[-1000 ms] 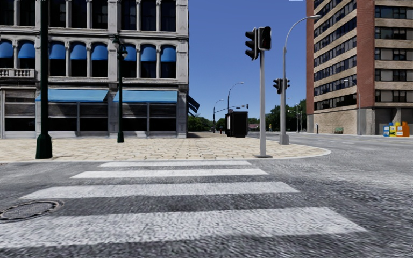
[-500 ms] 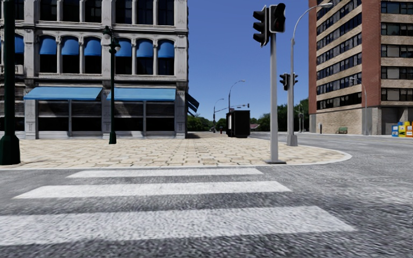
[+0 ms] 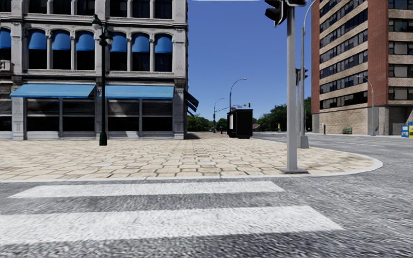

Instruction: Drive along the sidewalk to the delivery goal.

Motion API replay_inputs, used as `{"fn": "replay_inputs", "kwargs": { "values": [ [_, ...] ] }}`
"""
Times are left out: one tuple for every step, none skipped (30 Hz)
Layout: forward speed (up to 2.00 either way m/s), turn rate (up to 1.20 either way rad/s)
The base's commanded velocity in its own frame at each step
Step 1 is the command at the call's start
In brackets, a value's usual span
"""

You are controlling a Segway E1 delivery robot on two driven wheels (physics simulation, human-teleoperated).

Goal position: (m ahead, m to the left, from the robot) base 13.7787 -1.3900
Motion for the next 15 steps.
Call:
{"fn": "replay_inputs", "kwargs": {
  "values": [
    [2.00, 0.00],
    [2.00, 0.00],
    [2.00, 0.00],
    [2.00, 0.00],
    [2.00, 0.00],
    [2.00, 0.00],
    [2.00, 0.00],
    [2.00, 0.00],
    [2.00, 0.00],
    [2.00, 0.00],
    [2.00, 0.00],
    [2.00, 0.00],
    [2.00, 0.00],
    [2.00, 0.00],
    [2.00, 0.00]
  ]
}}
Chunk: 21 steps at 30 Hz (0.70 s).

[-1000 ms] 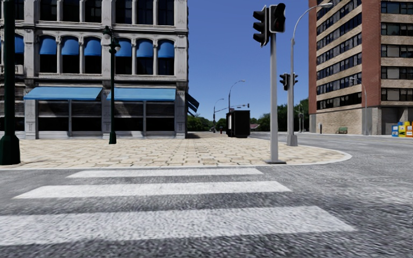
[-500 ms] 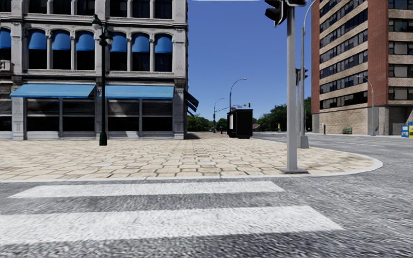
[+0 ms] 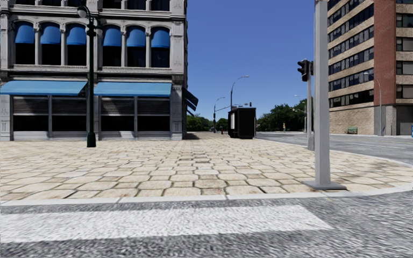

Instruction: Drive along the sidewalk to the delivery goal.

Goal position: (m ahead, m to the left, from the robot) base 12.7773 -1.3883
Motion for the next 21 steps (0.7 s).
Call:
{"fn": "replay_inputs", "kwargs": {
  "values": [
    [2.00, 0.00],
    [2.00, 0.00],
    [2.00, 0.00],
    [2.00, 0.00],
    [2.00, 0.00],
    [2.00, 0.00],
    [2.00, 0.00],
    [2.00, 0.00],
    [2.00, 0.00],
    [2.00, 0.00],
    [2.00, 0.00],
    [2.00, 0.00],
    [2.00, 0.00],
    [2.00, 0.00],
    [2.00, 0.00],
    [2.00, 0.00],
    [2.00, 0.00],
    [2.00, 0.00],
    [2.00, 0.00],
    [1.91, 0.00],
    [1.91, 0.00]
  ]
}}
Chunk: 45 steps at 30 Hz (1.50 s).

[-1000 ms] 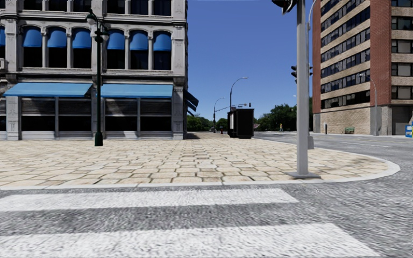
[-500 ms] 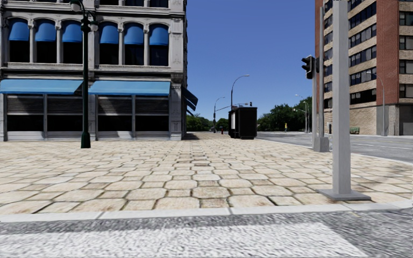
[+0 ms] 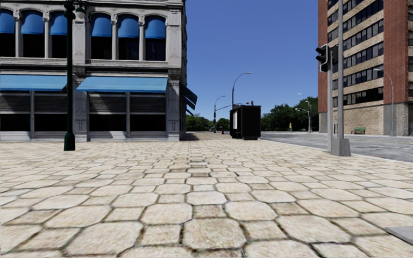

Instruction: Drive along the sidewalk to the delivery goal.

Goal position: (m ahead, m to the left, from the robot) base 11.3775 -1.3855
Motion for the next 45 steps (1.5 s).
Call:
{"fn": "replay_inputs", "kwargs": {
  "values": [
    [1.66, 0.00],
    [1.37, 0.00],
    [1.19, 0.00],
    [1.19, 0.00],
    [1.14, 0.00],
    [1.13, 0.00],
    [1.13, 0.00],
    [1.13, 0.00],
    [1.13, 0.00],
    [1.12, 0.00],
    [1.12, 0.00],
    [1.12, 0.00],
    [1.12, 0.00],
    [1.12, 0.00],
    [1.12, 0.00],
    [1.13, 0.00],
    [1.13, 0.00],
    [1.14, 0.00],
    [1.14, 0.00],
    [1.14, 0.00],
    [1.15, 0.00],
    [1.15, 0.00],
    [1.15, 0.00],
    [1.15, 0.00],
    [1.15, 0.00],
    [1.15, 0.00],
    [1.15, 0.00],
    [1.15, 0.00],
    [1.16, 0.00],
    [1.16, 0.00],
    [1.16, 0.00],
    [1.16, 0.00],
    [1.16, 0.00],
    [1.16, 0.00],
    [1.16, 0.00],
    [1.16, 0.00],
    [1.16, -0.02],
    [1.16, -0.02],
    [1.16, -0.25],
    [1.29, -0.32],
    [2.00, -0.34],
    [2.00, -0.34],
    [2.00, -0.35],
    [2.00, -0.35],
    [2.00, -0.35]
  ]
}}
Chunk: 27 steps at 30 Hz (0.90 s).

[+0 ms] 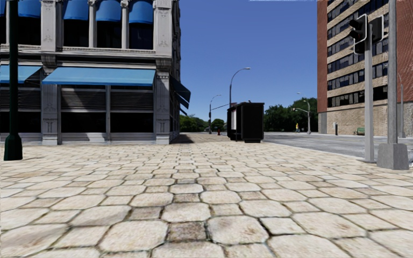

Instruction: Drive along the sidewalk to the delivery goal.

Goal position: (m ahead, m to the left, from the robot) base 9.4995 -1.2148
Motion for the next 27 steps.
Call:
{"fn": "replay_inputs", "kwargs": {
  "values": [
    [2.00, -0.35],
    [2.00, -0.35],
    [2.00, -0.35],
    [2.00, -0.35],
    [2.00, -0.35],
    [2.00, -0.35],
    [2.00, -0.35],
    [2.00, -0.35],
    [2.00, -0.35],
    [2.00, -0.35],
    [2.00, -0.35],
    [2.00, -0.34],
    [2.00, -0.33],
    [2.00, -0.33],
    [2.00, -0.33],
    [2.00, -0.33],
    [2.00, -0.33],
    [2.00, -0.33],
    [2.00, -0.33],
    [2.00, -0.33],
    [2.00, -0.33],
    [2.00, -0.33],
    [2.00, -0.33],
    [2.00, -0.30],
    [2.00, -0.26],
    [2.00, -0.25],
    [2.00, -0.25]
  ]
}}
